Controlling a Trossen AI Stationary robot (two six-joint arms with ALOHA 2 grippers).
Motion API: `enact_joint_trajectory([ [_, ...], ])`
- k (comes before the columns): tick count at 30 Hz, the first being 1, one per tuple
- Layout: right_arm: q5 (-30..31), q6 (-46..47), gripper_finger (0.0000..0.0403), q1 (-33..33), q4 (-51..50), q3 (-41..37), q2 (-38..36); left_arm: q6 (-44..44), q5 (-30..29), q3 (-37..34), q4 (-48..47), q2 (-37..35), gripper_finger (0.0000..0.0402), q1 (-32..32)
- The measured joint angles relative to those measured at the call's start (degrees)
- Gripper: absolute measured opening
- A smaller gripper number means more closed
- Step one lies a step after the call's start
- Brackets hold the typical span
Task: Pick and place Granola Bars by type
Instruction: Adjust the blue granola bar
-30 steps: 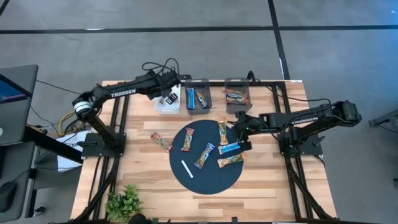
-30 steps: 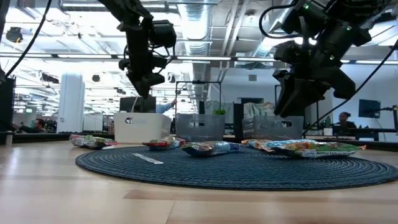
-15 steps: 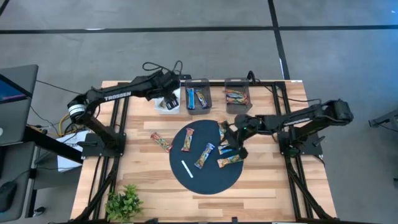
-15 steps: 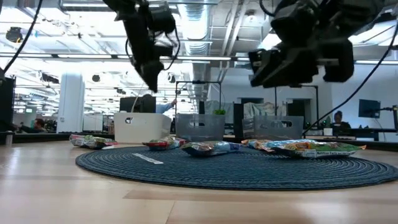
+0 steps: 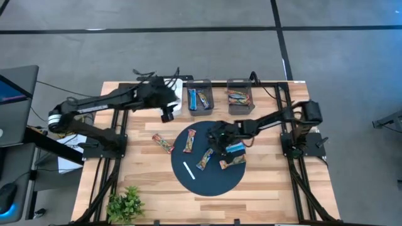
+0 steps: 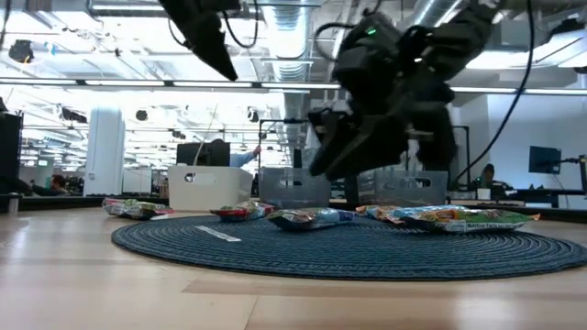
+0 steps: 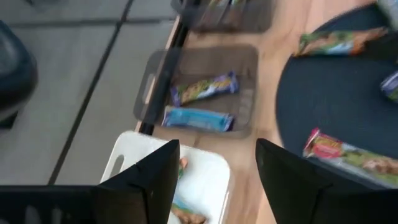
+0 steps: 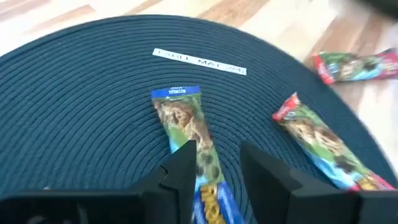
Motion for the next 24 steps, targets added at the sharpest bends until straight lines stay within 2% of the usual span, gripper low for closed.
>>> enact_joint_trajectory([
  [3, -2.14, -1.02, 0.0141, 0.01, -5.06, 3.84, 2.68, 0.09, -0.26, -5.14, 3.18, -5.38, 0.0205, -1.02],
  [10, -1.55, -2.28, 0.0211, 0.17, -14.52, 11.50, 8.05, -4.01, -0.63, -17.09, 8.04, -19.11, 0.0205, -1.50],
  [14, -0.87, -2.32, 0.0233, 0.15, -20.62, 15.08, 9.96, -7.37, -0.70, -21.38, 8.66, -26.12, 0.0205, -2.53],
  [18, 4.93, -2.36, 0.0228, 0.22, -24.19, 16.08, 10.11, -10.35, -0.76, -23.87, 8.56, -31.35, 0.0205, -3.94],
  [24, 6.02, -3.08, 0.0174, -0.19, -25.07, 16.06, 10.08, -13.49, -1.06, -25.90, 8.39, -35.52, 0.0205, -5.80],
])
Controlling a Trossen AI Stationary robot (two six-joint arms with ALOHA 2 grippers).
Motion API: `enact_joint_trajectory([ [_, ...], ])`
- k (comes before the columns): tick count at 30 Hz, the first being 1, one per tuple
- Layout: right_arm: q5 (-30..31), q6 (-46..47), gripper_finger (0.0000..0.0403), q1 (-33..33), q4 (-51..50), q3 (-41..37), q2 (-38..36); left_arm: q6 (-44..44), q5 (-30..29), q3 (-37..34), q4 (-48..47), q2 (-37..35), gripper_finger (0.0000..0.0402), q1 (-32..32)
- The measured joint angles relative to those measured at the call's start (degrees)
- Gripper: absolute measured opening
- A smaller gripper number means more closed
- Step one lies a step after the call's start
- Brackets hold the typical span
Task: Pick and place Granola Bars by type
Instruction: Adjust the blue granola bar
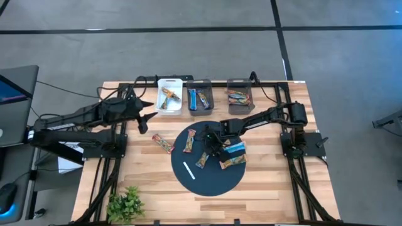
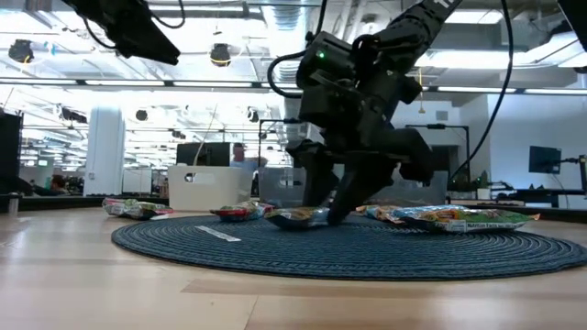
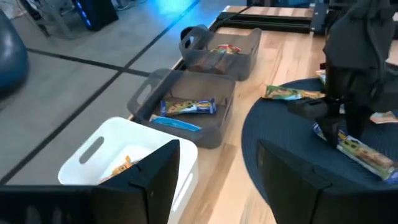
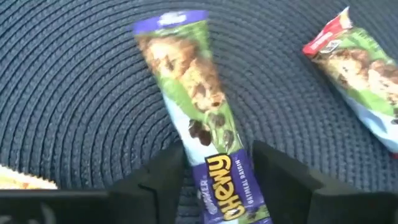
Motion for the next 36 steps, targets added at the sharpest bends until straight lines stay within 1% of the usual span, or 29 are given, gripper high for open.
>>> enact_joint_trajectory([
  [5, -0.02, -1.19, 0.0110, -0.19, -0.48, 0.00, -0.07, -1.30, -0.91, -0.97, 0.19, -0.23, 0.0205, -1.46],
  [9, -0.03, -1.72, 0.0080, -0.44, -0.62, 0.36, -0.13, -1.32, -1.16, -1.99, 0.63, -0.10, 0.0205, -1.81],
  [13, 1.38, -2.08, 0.0074, -0.45, -0.71, 1.07, -0.15, -1.68, -1.22, -2.96, 0.86, -0.11, 0.0205, -1.81],
  [18, 4.52, -2.21, 0.0073, -0.69, -0.58, 1.24, -2.49, -2.20, -1.22, -3.65, 0.30, -0.11, 0.0205, -1.81],
  [24, 4.48, -1.16, 0.0073, -0.88, -0.16, 1.22, -4.68, -2.29, -1.13, -3.65, -0.28, -0.02, 0.0205, -1.81],
  [36, 4.45, 1.05, 0.0073, -1.65, -0.65, 0.94, -3.98, -2.31, -1.11, -3.65, -0.41, 0.00, 0.0205, -1.81],
])
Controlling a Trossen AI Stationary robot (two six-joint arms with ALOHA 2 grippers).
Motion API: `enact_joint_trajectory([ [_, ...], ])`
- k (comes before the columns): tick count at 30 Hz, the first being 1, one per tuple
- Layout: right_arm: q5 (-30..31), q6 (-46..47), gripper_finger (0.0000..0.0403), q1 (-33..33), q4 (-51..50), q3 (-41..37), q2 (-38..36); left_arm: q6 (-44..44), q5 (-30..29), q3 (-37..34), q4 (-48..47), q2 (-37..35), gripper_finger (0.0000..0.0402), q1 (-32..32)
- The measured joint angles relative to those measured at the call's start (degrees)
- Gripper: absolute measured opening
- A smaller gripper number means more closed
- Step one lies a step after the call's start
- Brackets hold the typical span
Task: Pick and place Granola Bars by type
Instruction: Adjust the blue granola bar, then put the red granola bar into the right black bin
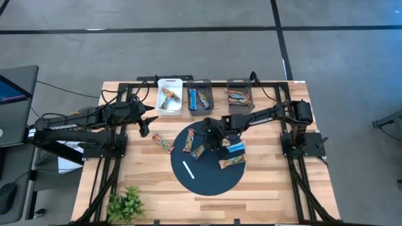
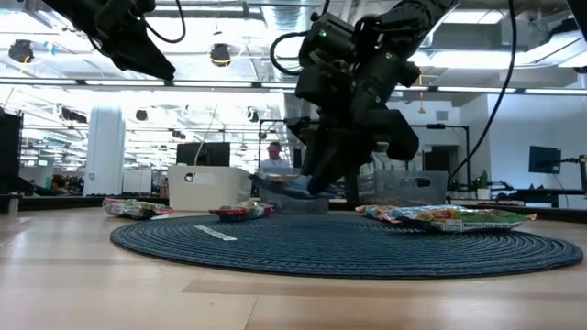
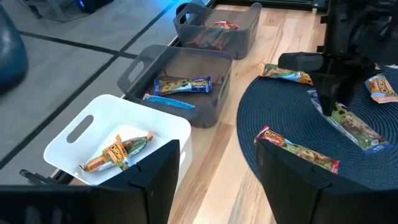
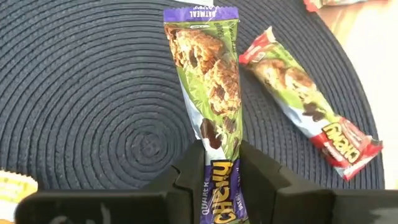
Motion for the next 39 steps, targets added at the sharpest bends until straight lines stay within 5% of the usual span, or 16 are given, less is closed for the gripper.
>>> enact_joint_trajectory([
  [10, -7.92, 7.33, 0.0088, -3.64, -1.56, -0.02, 0.22, -0.04, 0.07, 0.00, 0.06, 0.00, 0.0205, 0.00],
  [23, -9.75, -2.56, 0.0231, -0.15, 6.39, -0.02, 0.22, -0.02, 0.13, 0.00, 1.42, 0.01, 0.0205, 0.00],
  [31, -5.71, -9.02, 0.0222, -0.59, 17.08, 0.86, 3.73, 0.00, 0.09, 0.00, 1.79, 0.30, 0.0205, 0.00],
  [39, -4.01, -10.03, 0.0193, -1.55, 17.11, 6.95, 10.45, 0.37, 0.13, 0.00, 1.74, 1.97, 0.0205, -0.02],
])
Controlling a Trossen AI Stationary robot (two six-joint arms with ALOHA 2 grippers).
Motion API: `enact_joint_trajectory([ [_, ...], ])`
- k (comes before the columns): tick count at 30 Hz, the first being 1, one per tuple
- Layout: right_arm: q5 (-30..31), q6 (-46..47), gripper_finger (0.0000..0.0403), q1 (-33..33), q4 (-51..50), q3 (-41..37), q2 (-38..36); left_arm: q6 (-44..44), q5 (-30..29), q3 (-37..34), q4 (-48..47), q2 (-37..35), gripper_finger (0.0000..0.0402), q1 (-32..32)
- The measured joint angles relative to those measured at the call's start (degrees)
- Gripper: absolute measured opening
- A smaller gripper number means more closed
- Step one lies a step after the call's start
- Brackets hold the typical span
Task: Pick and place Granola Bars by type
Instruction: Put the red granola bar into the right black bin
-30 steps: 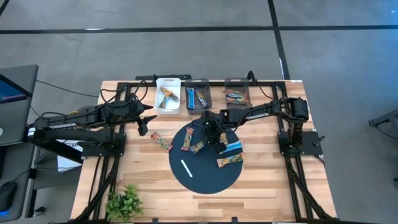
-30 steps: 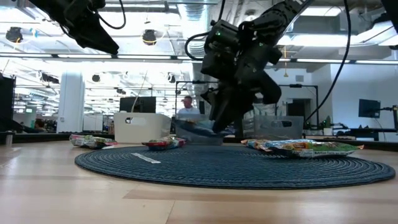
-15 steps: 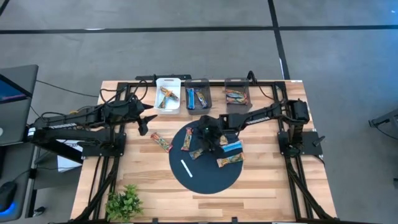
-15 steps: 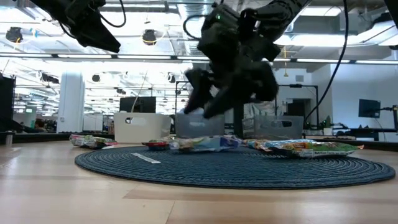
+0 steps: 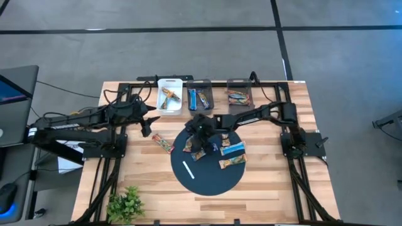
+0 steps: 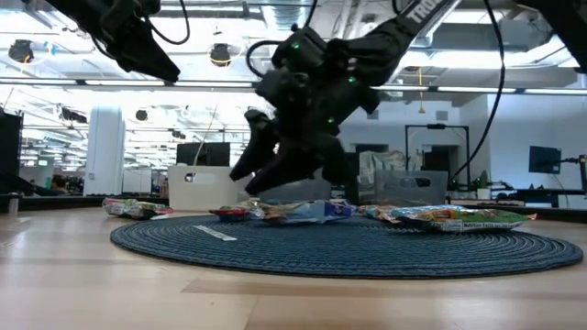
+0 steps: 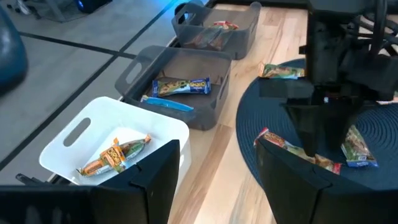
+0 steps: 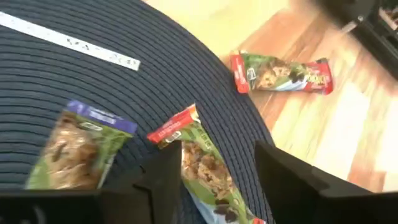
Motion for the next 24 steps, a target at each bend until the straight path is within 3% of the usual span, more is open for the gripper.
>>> enact_joint_trajectory([
  [4, 4.60, -2.01, 0.0187, 0.16, -2.83, 3.48, 3.38, 0.00, 0.26, 0.00, -0.13, 1.47, 0.0205, -0.04],
  [14, 6.71, -1.16, 0.0169, 0.07, -13.94, 10.20, 6.51, -0.06, 0.26, 0.00, 0.06, 5.27, 0.0206, -0.04],
  [24, 8.65, -0.32, 0.0053, 0.07, -16.86, 10.12, 4.87, -0.19, 0.24, 0.00, 0.11, 6.20, 0.0206, -0.04],
])
